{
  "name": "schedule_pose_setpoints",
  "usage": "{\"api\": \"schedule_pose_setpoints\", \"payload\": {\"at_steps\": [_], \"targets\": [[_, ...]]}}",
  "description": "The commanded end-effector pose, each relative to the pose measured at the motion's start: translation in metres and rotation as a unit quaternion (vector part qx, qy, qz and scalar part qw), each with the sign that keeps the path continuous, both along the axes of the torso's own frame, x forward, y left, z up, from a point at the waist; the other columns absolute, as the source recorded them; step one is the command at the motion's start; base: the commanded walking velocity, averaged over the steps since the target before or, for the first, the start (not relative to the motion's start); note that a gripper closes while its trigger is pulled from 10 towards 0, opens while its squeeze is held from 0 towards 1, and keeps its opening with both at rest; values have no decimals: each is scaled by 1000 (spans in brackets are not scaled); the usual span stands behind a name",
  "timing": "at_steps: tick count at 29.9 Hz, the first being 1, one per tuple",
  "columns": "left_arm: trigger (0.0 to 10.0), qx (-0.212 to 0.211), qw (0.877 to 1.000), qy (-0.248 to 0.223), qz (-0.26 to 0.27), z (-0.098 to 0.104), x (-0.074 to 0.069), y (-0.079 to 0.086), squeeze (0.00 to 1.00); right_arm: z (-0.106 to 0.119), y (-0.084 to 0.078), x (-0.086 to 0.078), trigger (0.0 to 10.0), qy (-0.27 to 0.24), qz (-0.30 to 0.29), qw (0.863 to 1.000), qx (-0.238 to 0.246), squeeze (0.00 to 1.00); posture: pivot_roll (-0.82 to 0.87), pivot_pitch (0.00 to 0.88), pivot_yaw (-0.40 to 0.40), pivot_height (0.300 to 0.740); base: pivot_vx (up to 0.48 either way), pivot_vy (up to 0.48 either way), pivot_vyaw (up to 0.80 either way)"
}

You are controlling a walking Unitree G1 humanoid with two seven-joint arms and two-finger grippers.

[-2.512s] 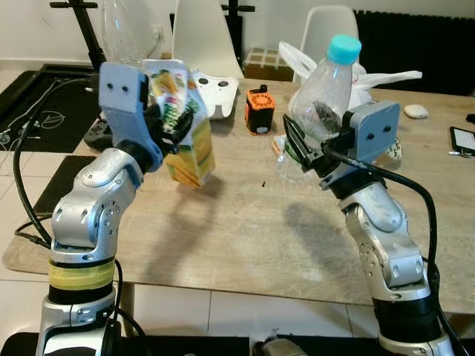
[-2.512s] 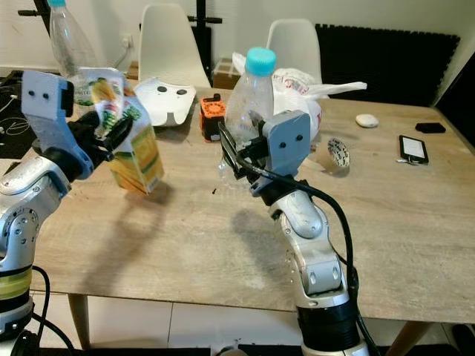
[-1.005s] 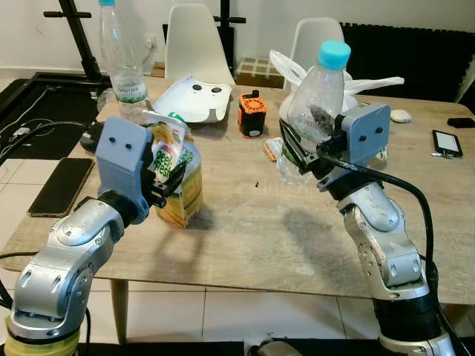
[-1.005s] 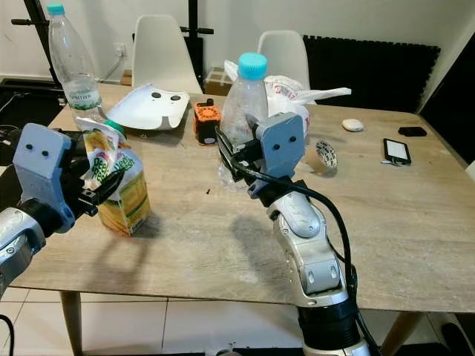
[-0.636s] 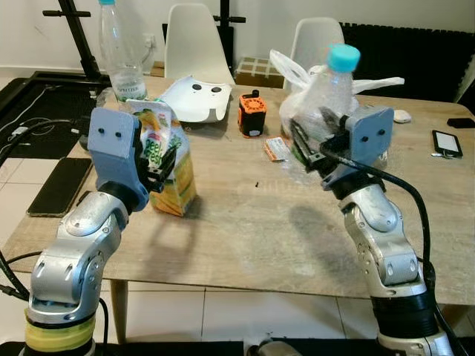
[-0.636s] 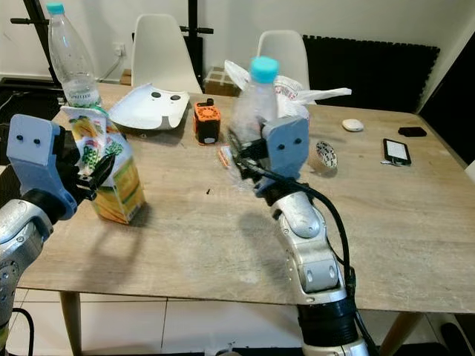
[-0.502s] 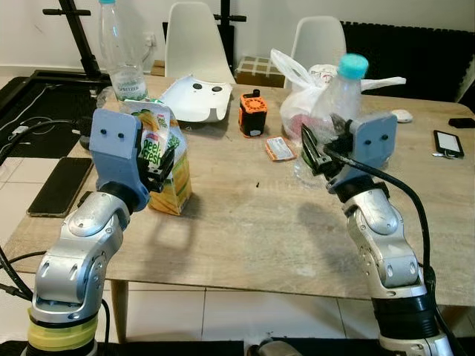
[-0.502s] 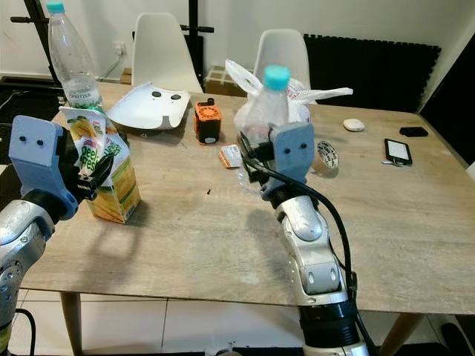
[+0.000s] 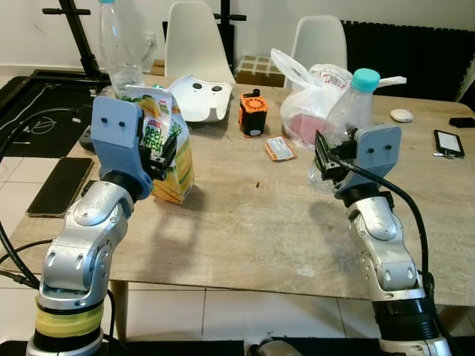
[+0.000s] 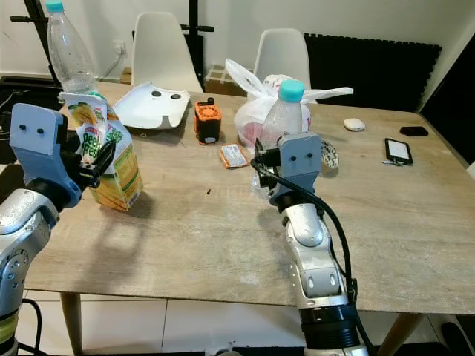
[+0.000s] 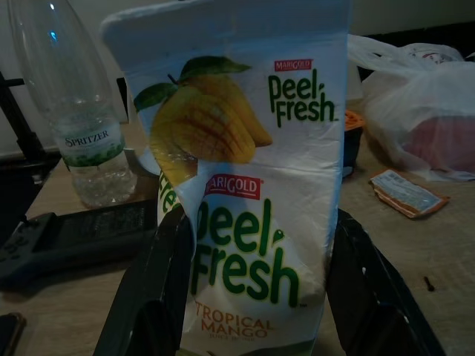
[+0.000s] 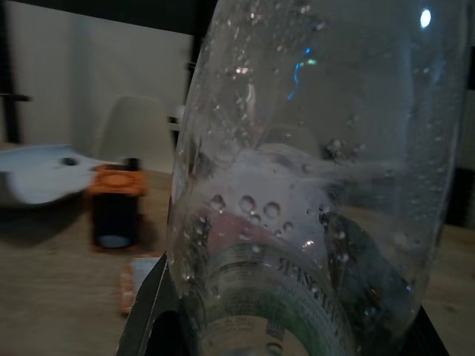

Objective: Restocking fridge

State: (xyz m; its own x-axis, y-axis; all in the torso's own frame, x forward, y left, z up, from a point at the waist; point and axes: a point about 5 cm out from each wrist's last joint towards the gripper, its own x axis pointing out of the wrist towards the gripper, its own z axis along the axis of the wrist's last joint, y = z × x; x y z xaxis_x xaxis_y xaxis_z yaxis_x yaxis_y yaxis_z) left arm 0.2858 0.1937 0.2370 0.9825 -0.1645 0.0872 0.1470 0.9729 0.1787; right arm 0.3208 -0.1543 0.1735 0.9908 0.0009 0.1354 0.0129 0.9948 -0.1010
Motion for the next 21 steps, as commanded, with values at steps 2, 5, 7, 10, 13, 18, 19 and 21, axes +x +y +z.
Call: {"api": "schedule_pose_setpoints", "payload": {"at_steps": [2, 5, 7, 10, 13, 18, 19, 21], "targets": [[10000, 2, 1000, -27, -10, 9, 6, -8, 0, 4, -10, 3, 10000, -12, -28, 999, 10, 0, 50, 0, -62, 740, 0, 0, 0], [10000, 6, 999, -29, -12, 9, 7, -9, 0, 4, -10, 4, 10000, -13, -30, 999, 12, 0, 50, 0, -60, 740, 0, 0, 0], [10000, 7, 999, -30, -13, 10, 7, -9, 0, 3, -10, 4, 10000, -11, -32, 999, 18, 0, 50, 0, -58, 740, 0, 0, 0], [10000, 7, 999, -30, -14, 10, 8, -9, 0, 1, -11, 4, 10000, -8, -37, 999, 26, 0, 51, 4, -55, 740, 0, 0, 0], [10000, 8, 999, -30, -14, 10, 8, -9, 0, 0, -12, 4, 10000, -8, -39, 999, 28, 0, 51, 4, -55, 740, 0, 0, 0], [10000, 9, 999, -30, -15, 10, 8, -10, 0, -1, -13, 4, 10000, -6, -42, 999, 31, 0, 51, 5, -54, 740, 0, 0, -629], [10000, 9, 999, -30, -15, 10, 8, -10, 0, -1, -13, 4, 10000, -6, -42, 999, 31, 0, 51, 5, -54, 740, 0, 0, -775], [10000, 5, 999, -32, -16, 11, 9, -11, 0, -1, -13, 5, 10000, -5, -43, 998, 36, 0, 50, 8, -54, 740, 0, 0, -775]]}}
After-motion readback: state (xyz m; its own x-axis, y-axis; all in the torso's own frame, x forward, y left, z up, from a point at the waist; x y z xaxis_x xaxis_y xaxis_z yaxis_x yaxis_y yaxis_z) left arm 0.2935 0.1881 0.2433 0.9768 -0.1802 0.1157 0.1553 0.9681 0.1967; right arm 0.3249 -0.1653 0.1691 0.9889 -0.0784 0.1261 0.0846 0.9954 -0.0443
